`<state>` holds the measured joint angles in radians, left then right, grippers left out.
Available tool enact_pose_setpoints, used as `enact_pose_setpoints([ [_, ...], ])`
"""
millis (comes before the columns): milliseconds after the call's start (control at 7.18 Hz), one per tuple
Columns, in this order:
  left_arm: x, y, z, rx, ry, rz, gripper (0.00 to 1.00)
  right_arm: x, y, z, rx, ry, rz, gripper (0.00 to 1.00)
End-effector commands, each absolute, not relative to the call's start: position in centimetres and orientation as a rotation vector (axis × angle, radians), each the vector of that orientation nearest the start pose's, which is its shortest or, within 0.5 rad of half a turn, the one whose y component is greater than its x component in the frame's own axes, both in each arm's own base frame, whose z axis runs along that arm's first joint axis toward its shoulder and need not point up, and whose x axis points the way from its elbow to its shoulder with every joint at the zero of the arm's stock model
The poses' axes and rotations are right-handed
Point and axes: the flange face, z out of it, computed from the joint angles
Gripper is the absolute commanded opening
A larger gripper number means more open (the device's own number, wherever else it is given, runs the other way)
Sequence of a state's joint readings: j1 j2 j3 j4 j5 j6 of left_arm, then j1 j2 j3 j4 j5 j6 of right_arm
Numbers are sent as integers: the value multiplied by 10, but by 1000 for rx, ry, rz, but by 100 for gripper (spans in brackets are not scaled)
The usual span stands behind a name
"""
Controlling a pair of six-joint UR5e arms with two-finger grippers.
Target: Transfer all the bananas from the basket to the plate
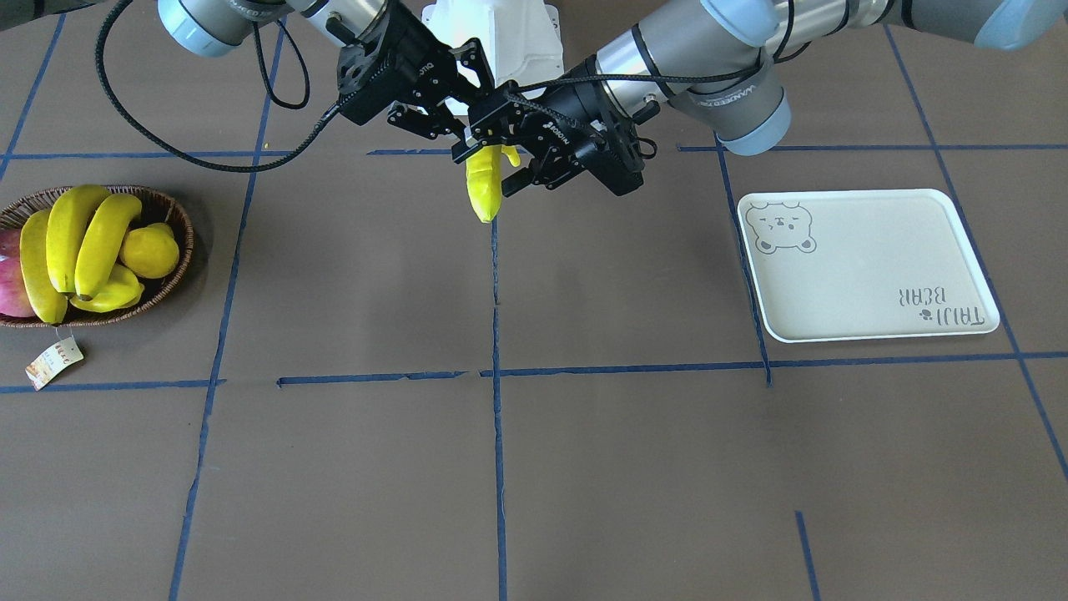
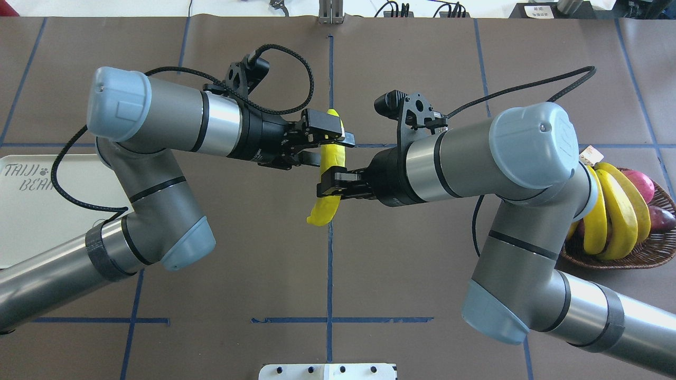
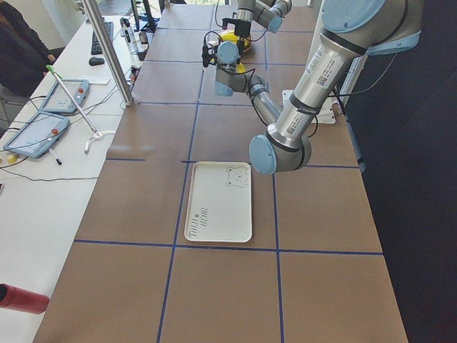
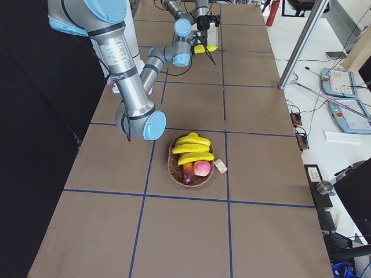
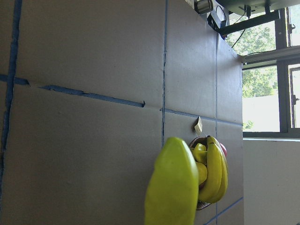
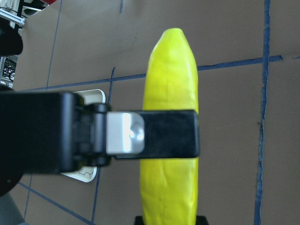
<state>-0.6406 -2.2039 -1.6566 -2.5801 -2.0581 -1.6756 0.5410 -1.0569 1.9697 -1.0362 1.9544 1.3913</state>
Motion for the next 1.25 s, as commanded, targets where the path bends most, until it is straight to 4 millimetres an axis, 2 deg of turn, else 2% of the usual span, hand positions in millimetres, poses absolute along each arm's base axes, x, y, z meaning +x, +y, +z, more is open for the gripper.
enact_pose_setpoints([
  [0,448,-437,137,101,1705,-137,3,-425,-366,136,207,-1441,16,3],
  [139,447,-438,137,103,1702,-141,0,-424,-366,134,210,-1445,14,20],
  [278,447,-439,139,104,1698,-143,0,-424,-365,133,204,-1446,17,99],
  [696,433,-454,143,136,1683,-166,0,-406,-360,124,204,-1466,31,100],
  [835,413,-478,165,141,1619,-228,0,-395,-360,129,209,-1461,43,100],
  [975,402,-493,201,106,1493,-315,0,-382,-358,139,200,-1424,64,100],
  [1114,365,-522,246,71,1354,-435,0,-366,-364,142,184,-1354,109,100],
])
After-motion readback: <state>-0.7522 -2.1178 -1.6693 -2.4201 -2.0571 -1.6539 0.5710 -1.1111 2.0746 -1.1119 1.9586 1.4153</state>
